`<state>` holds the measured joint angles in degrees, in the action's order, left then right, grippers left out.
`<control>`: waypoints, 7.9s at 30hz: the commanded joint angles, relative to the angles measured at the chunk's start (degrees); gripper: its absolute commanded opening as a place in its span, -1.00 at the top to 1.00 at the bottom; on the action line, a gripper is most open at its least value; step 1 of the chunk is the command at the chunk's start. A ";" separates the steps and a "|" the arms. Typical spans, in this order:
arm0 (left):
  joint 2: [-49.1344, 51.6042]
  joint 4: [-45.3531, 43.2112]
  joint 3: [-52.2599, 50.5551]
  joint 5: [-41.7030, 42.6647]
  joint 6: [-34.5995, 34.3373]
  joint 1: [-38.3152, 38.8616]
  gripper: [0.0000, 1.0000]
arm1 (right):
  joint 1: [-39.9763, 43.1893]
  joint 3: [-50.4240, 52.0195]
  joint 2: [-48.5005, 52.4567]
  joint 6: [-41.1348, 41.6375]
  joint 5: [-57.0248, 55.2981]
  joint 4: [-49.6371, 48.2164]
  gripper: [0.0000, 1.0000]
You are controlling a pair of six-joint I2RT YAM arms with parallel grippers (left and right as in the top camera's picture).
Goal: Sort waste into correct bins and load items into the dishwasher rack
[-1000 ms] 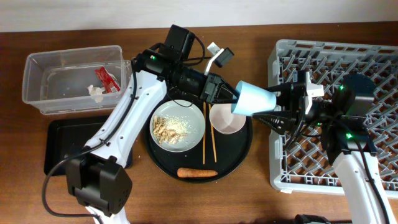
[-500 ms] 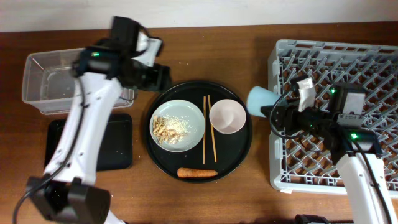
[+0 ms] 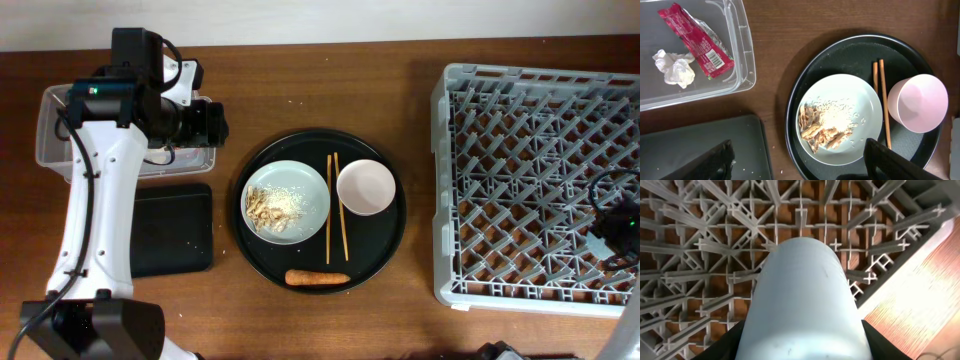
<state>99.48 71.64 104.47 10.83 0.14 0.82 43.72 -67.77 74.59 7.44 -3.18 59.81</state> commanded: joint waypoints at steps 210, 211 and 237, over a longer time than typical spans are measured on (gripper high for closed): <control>-0.61 2.58 0.15 1.38 -0.55 -0.13 -0.98 | -47.08 -21.27 39.26 -11.93 25.46 -12.68 -0.07; -0.61 2.58 0.15 1.38 -0.55 -0.13 -0.98 | -47.08 -21.27 39.26 -11.93 25.46 -12.68 -0.07; 0.15 4.11 -3.63 -11.17 -7.30 1.36 -0.98 | -68.39 -27.85 27.52 -0.44 12.57 14.53 -0.49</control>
<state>99.55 75.66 101.71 6.72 -2.28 2.20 -19.33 -97.38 99.81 1.63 10.00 74.59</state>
